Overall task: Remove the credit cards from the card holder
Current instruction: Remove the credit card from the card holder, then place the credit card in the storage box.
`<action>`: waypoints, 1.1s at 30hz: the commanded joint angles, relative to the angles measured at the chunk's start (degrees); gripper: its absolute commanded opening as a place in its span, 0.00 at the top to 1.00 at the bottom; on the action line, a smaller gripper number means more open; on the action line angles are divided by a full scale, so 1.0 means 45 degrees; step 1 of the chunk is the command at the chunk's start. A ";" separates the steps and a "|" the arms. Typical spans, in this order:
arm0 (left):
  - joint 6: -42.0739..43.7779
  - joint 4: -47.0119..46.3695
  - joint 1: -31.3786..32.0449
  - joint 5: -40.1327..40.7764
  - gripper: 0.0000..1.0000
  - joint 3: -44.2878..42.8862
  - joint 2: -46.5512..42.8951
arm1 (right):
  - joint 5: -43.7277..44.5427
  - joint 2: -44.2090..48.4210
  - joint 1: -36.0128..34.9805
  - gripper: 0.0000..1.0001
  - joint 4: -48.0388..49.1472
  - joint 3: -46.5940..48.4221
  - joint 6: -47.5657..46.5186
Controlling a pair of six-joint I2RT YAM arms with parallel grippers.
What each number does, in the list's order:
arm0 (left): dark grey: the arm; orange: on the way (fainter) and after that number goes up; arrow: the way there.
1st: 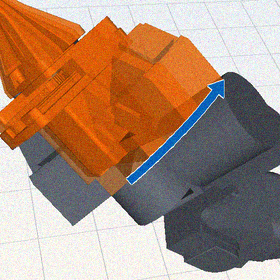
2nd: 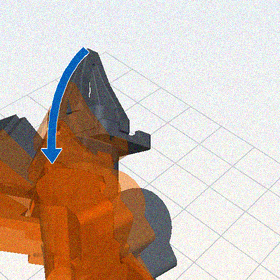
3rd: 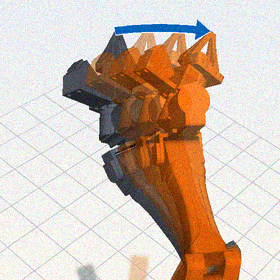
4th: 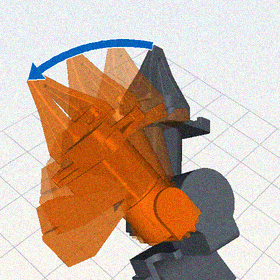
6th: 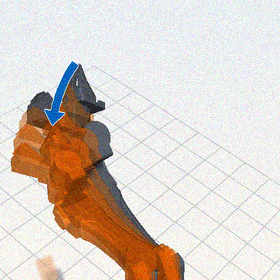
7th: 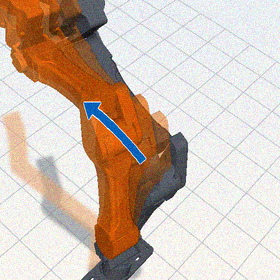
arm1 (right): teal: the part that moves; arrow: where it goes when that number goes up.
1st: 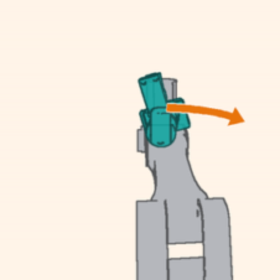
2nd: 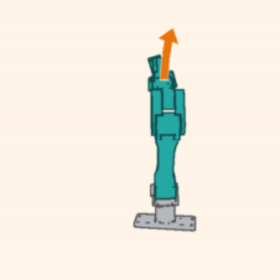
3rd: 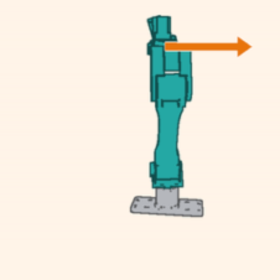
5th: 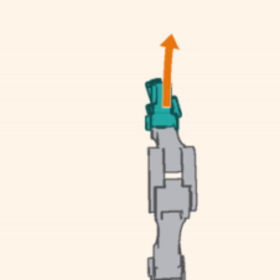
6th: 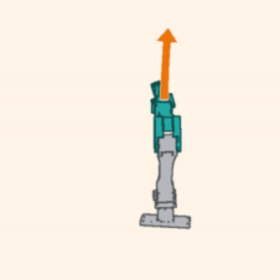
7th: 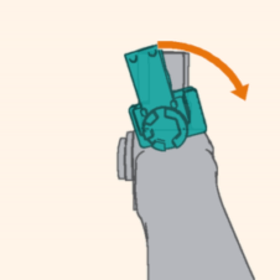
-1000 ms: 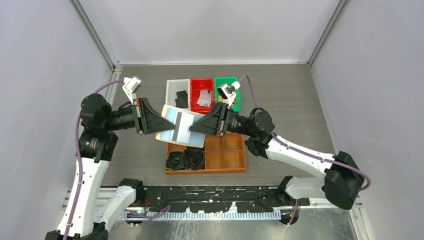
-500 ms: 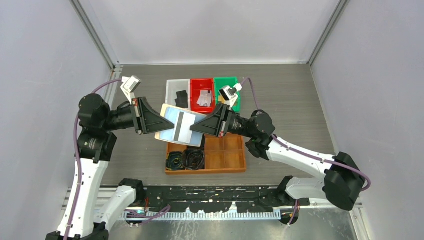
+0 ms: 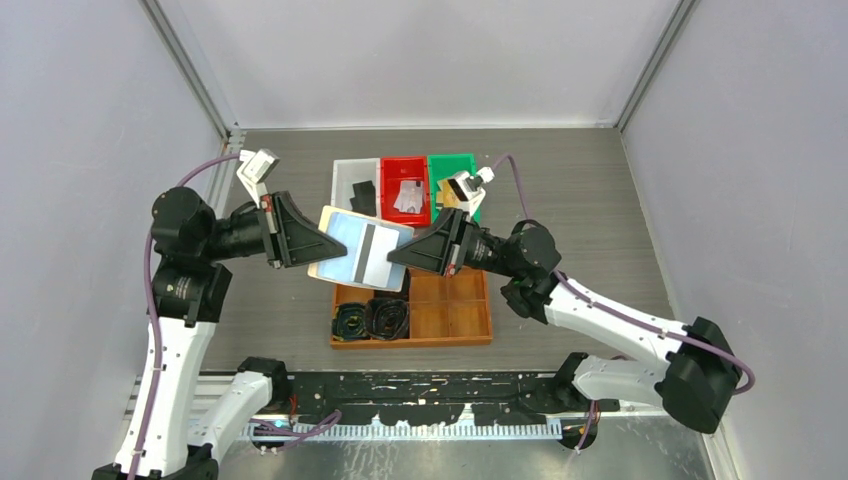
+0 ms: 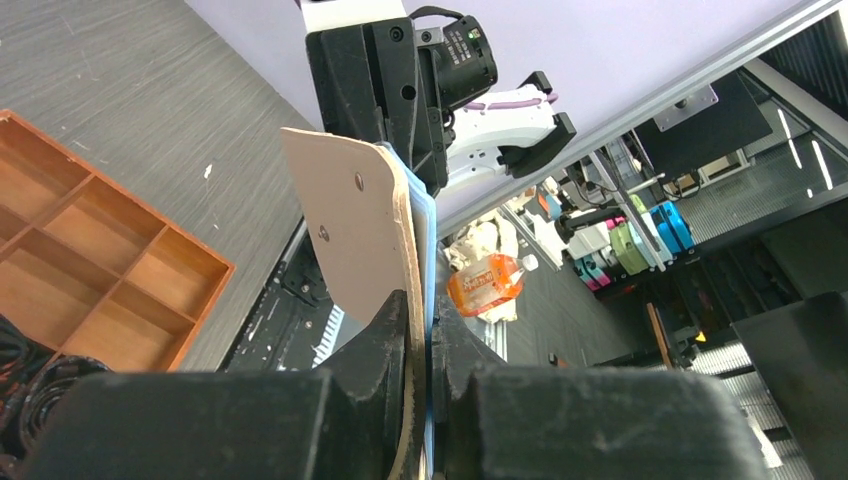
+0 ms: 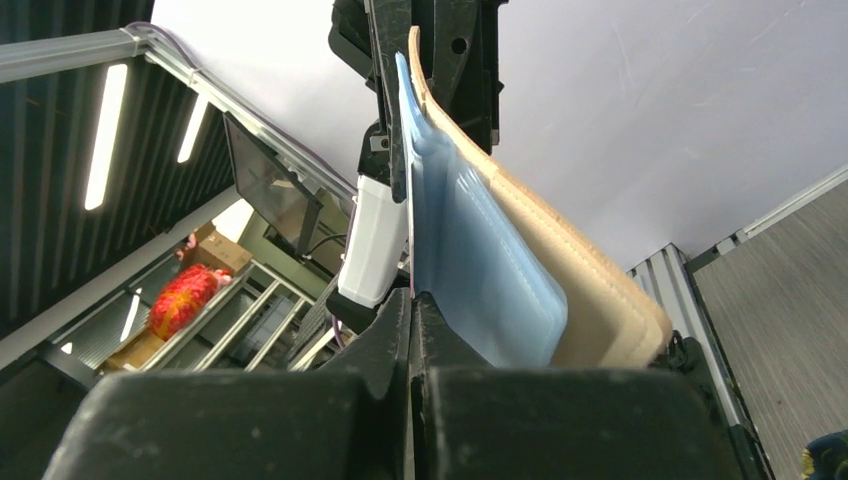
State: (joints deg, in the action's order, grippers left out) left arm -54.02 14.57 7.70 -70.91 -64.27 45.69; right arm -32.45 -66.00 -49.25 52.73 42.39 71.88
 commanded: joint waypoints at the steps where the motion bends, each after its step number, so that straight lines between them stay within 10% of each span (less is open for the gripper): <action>1: 0.0364 -0.0909 -0.0159 -0.0463 1.00 -0.0771 -0.0059 | -0.0502 0.1343 0.0494 0.99 -0.1527 0.0088 -0.0919; 12: 0.3081 0.0609 -0.0159 -0.1040 1.00 -0.1459 -0.0349 | -0.0745 0.4292 0.2075 0.99 -0.7040 0.0989 -0.3424; 19: 0.8917 0.4772 -0.0157 -0.1129 1.00 -0.2700 -0.0858 | -0.0462 0.4105 0.2295 0.99 -1.0194 0.2895 -0.6051; 25: 1.3216 0.8464 -0.0162 0.1312 1.00 -0.2918 -0.1058 | 0.0201 0.1147 0.3049 1.00 -1.2497 0.5102 -0.7964; 33: 1.3516 0.9040 -0.0164 0.1060 1.00 -0.2147 -0.1483 | 0.1694 -0.4983 0.4279 0.99 -1.5791 0.9568 -1.0659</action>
State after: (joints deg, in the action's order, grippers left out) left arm 4.38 54.33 7.31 -65.47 -75.42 40.64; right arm -30.06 -78.72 -31.83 -7.14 76.66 32.84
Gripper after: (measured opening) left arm 0.089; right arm 0.034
